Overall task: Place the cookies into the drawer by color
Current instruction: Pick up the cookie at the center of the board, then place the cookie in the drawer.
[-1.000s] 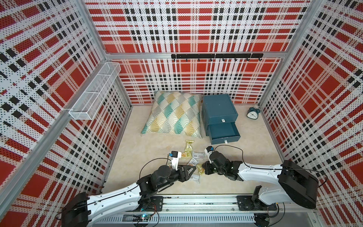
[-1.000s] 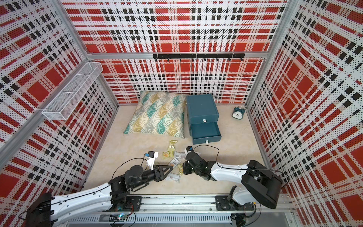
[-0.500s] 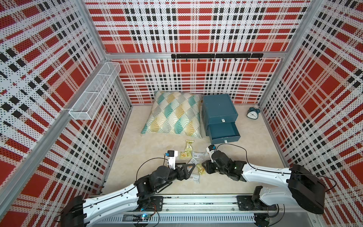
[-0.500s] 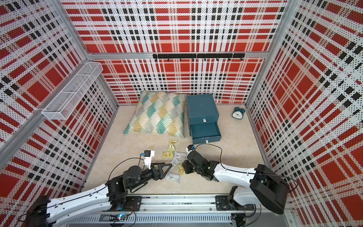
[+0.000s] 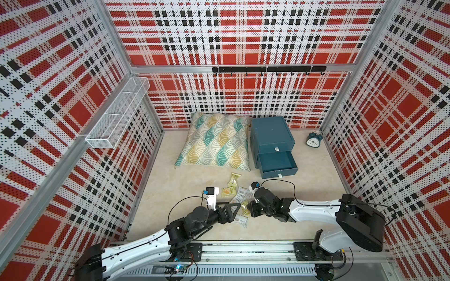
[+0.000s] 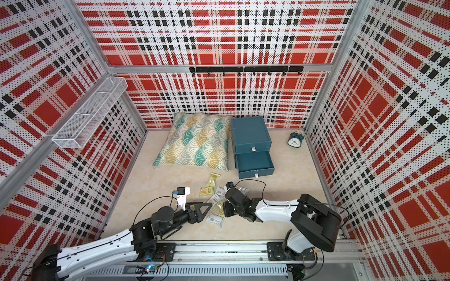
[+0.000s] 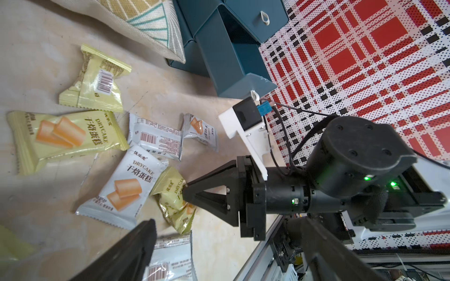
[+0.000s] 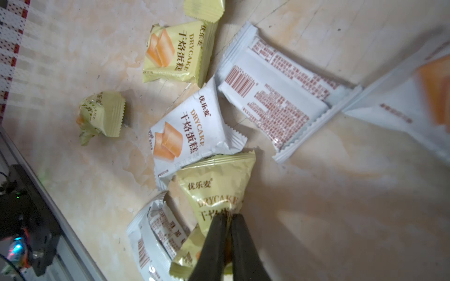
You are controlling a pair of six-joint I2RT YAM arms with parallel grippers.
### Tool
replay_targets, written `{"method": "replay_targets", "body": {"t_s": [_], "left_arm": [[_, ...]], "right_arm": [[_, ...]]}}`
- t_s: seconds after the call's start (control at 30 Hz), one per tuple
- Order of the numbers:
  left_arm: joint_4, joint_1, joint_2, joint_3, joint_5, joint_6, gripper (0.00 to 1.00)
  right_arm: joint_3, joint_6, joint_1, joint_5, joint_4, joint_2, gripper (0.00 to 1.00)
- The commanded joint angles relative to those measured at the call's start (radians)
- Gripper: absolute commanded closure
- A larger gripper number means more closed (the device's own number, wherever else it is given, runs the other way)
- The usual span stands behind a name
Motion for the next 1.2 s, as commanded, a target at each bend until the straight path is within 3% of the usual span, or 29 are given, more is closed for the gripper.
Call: {"method": "replay_targets", "body": {"t_s": [0.0, 0.1, 0.23, 0.4, 0.53, 0.83, 1.13, 1.17], "left_arm": [[0.074, -0.003, -0.007, -0.022, -0.009, -0.005, 0.06], [0.148, -0.004, -0.003, -0.044, -0.001, -0.015, 0.12], [0.181, -0.006, 0.021, -0.015, 0.014, 0.014, 0.12], [0.200, -0.018, 0.057, 0.038, 0.026, 0.062, 0.02], [0.206, -0.026, 0.100, 0.083, 0.018, 0.108, 0.01], [0.191, -0.025, 0.233, 0.199, -0.020, 0.242, 0.01], [0.238, -0.005, 0.368, 0.219, -0.096, 0.303, 0.01], [0.245, 0.000, 0.385, 0.218, -0.094, 0.302, 0.01]], "right_arm": [[0.008, -0.005, 0.009, 0.038, -0.048, -0.038, 0.98], [0.015, -0.007, 0.009, 0.063, -0.079, -0.080, 1.00], [0.029, -0.011, 0.008, 0.122, -0.146, -0.149, 1.00], [0.057, -0.024, 0.005, 0.234, -0.248, -0.282, 1.00], [0.113, -0.059, -0.022, 0.302, -0.332, -0.381, 1.00], [0.213, -0.157, -0.230, 0.337, -0.409, -0.521, 1.00], [0.288, -0.157, -0.421, 0.337, -0.409, -0.446, 1.00], [0.299, -0.283, -0.439, 0.251, -0.402, -0.429, 1.00]]}}
